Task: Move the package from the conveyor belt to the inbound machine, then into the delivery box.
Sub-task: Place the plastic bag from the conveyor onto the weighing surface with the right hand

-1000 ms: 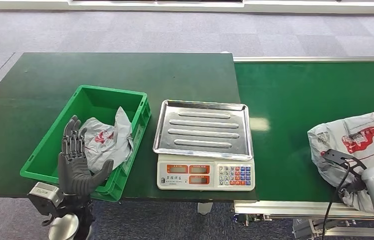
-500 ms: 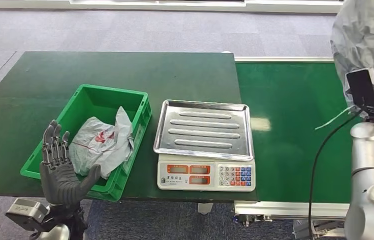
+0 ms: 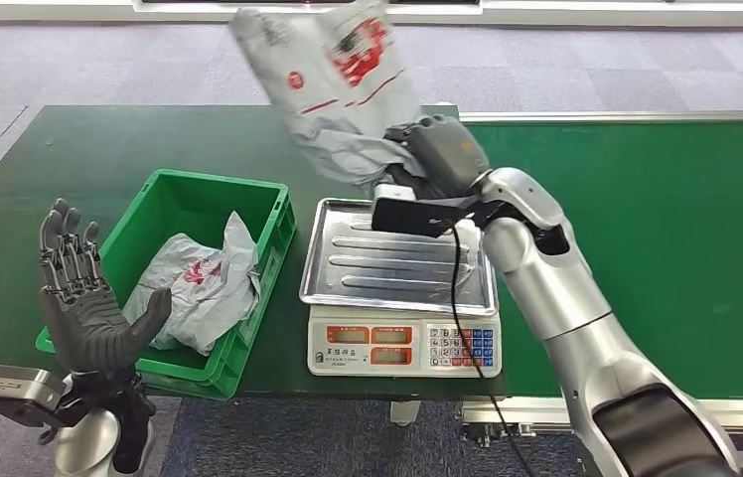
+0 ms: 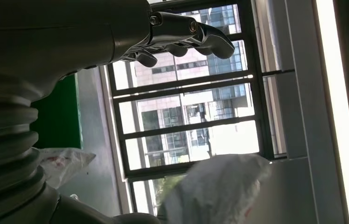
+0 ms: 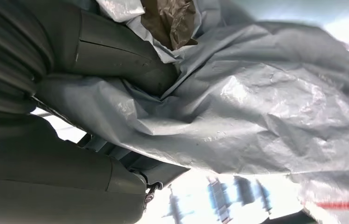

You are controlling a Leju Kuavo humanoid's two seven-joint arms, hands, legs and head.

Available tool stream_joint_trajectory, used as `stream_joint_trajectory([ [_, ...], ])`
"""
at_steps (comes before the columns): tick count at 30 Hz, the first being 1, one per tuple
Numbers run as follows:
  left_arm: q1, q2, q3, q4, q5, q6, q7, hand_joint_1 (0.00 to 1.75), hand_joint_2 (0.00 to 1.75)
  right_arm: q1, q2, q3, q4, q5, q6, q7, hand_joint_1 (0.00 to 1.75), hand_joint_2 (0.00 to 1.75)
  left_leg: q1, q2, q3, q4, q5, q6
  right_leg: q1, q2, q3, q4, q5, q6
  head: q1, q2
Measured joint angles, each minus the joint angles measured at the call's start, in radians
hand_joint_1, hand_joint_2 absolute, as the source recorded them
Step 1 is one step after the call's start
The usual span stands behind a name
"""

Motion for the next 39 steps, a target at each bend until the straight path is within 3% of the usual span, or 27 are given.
stream_joint_trajectory([
  [4, 0.001, 0.0, 0.032, -0.016, 0.0, 0.005, 0.01, 0.0, 1.75, -0.031, 0.046, 0.098, 0.041, -0.021, 0.034, 0.013, 1.75, 1.75, 0.001, -0.006, -0.002, 0.0, 0.001, -0.001, 0.001, -0.006, 0.0, 0.0, -0.001, -0.001, 0.0, 0.0],
  [10, 0.004, 0.006, 0.089, -0.041, 0.002, 0.024, 0.037, 0.0, 1.75, -0.057, 0.068, 0.202, 0.064, -0.079, 0.178, 0.07, 1.75, 1.75, 0.002, -0.005, -0.003, 0.0, 0.0, -0.001, 0.0, -0.005, -0.001, 0.0, -0.001, -0.001, 0.0, 0.0],
  [11, 0.006, 0.007, 0.097, -0.046, 0.002, 0.024, 0.041, 0.0, 1.75, -0.061, 0.067, 0.217, 0.064, -0.09, 0.201, 0.087, 1.46, 1.75, 0.002, -0.005, -0.003, 0.0, 0.0, -0.001, 0.0, -0.005, -0.001, 0.0, -0.001, -0.001, 0.0, 0.0],
  [14, 0.011, 0.009, 0.117, -0.06, -0.001, 0.022, 0.052, 0.0, 1.75, -0.077, 0.049, 0.257, 0.065, -0.124, 0.259, 0.136, 0.15, 1.75, 0.002, -0.005, -0.003, 0.0, 0.0, -0.001, 0.0, -0.006, -0.001, 0.0, -0.001, -0.001, 0.0, 0.0],
  [15, 0.012, 0.009, 0.119, -0.064, -0.006, 0.021, 0.056, 0.0, 1.75, -0.083, 0.037, 0.268, 0.063, -0.14, 0.276, 0.149, 0.0, 1.75, 0.002, -0.005, -0.003, 0.0, 0.0, -0.001, 0.0, -0.006, -0.001, 0.0, -0.001, -0.001, 0.0, 0.0],
  [18, 0.013, 0.011, 0.121, -0.074, -0.029, 0.021, 0.067, 0.0, 1.75, -0.093, -0.02, 0.289, 0.04, -0.197, 0.324, 0.167, 0.0, 1.75, 0.001, -0.006, -0.002, 0.001, 0.0, -0.001, 0.0, -0.006, 0.0, -0.001, -0.001, -0.001, 0.0, 0.0],
  [22, 0.012, 0.019, 0.121, -0.082, -0.066, 0.021, 0.068, 0.0, 1.75, -0.083, -0.138, 0.295, -0.013, -0.259, 0.341, 0.149, 0.0, 1.75, 0.001, -0.007, -0.003, 0.002, 0.0, 0.0, -0.001, -0.007, 0.0, -0.001, 0.0, 0.0, 0.0, 0.0],
  [29, 0.008, 0.036, 0.13, -0.101, -0.098, 0.027, 0.061, 0.0, 1.75, 0.018, -0.338, 0.247, -0.114, -0.304, 0.328, 0.081, 0.0, 1.75, -0.001, -0.006, -0.002, 0.003, -0.002, 0.002, -0.001, -0.006, 0.0, -0.001, 0.0, 0.001, 0.0, 0.0],
  [35, -0.013, 0.068, 0.136, -0.096, -0.151, -0.006, 0.049, 0.0, 1.75, 0.272, -0.495, 0.06, -0.248, -0.396, 0.317, -0.124, 0.0, 1.75, -0.001, -0.014, -0.002, 0.003, -0.003, 0.004, -0.001, -0.014, 0.003, -0.002, -0.005, 0.003, 0.0, 0.0],
  [39, -0.077, 0.083, 0.116, -0.054, -0.246, -0.052, 0.112, 0.0, 1.75, 0.426, -0.494, -0.115, -0.299, -0.411, 0.34, -0.261, 0.0, 1.75, -0.001, -0.011, -0.003, 0.002, -0.005, 0.003, -0.001, -0.012, 0.003, -0.002, -0.005, 0.003, 0.0, 0.0],
])
